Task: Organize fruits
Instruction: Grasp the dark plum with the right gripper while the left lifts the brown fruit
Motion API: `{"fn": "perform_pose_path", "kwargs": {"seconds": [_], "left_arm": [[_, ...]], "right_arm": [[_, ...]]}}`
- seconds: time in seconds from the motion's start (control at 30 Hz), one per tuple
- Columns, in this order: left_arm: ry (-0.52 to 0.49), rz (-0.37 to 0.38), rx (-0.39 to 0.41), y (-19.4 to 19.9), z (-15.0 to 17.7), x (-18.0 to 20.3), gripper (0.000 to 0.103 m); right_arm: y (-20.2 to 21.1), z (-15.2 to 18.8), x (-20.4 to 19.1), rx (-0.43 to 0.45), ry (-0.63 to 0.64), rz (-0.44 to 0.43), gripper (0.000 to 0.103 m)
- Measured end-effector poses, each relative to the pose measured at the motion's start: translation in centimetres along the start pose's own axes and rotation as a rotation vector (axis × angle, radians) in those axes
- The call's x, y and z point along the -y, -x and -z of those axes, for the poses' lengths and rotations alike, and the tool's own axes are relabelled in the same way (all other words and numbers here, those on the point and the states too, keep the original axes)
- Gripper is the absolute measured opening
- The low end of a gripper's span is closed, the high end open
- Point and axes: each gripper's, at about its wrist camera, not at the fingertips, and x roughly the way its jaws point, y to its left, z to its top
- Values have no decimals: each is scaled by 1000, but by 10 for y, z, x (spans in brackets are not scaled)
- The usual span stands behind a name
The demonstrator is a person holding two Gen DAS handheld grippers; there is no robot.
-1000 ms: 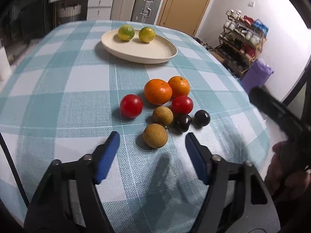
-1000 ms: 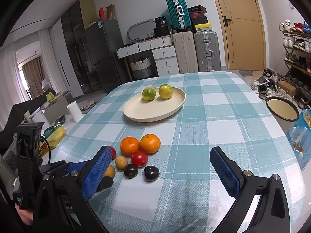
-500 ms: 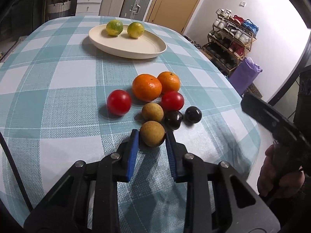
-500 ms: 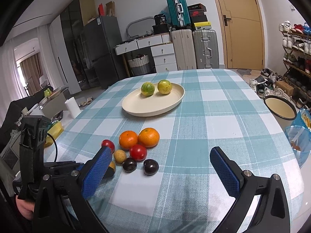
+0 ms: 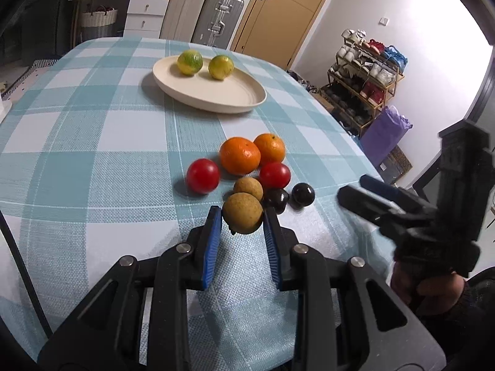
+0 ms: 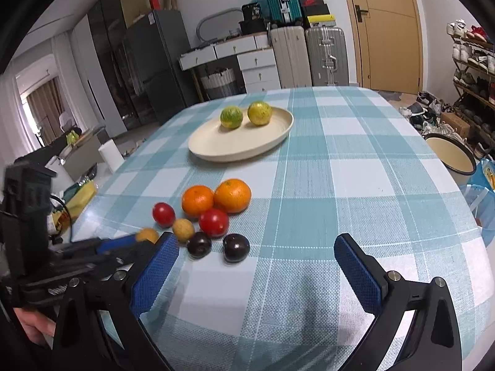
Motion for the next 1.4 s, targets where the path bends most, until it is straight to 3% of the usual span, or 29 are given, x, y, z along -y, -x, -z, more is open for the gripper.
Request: {"fn": "perform_pose_path", "kwargs": {"seconds": [0.2, 0.3, 0.37, 0.6, 0.67, 0.97, 1.1, 1.4], "left_arm": [[4, 7, 12, 9, 0, -2, 25], [7, 7, 14, 11, 1, -3, 25], [6, 6, 19, 13, 1, -3, 25], [3, 1, 24, 16, 0, -2, 25], [1, -1, 25, 16, 0, -2, 25], [3, -8, 23, 20, -1, -3, 25], [4, -14, 23, 20, -4, -3, 25], [9, -16, 20, 19, -13, -7, 25]], "right_arm": [[-15, 4, 1, -43, 11, -1, 98], [-20, 5, 2, -52, 9, -5, 90], [-25, 6, 3, -73, 8, -8, 79], [-34, 6, -2, -93, 43, -36, 67], [-35, 6, -4, -97, 49, -47, 57], [-46, 4, -9, -132, 69, -69, 39], [-47, 4, -10, -135, 75, -79, 24], [-35, -1, -9, -91, 68, -118, 23]]}}
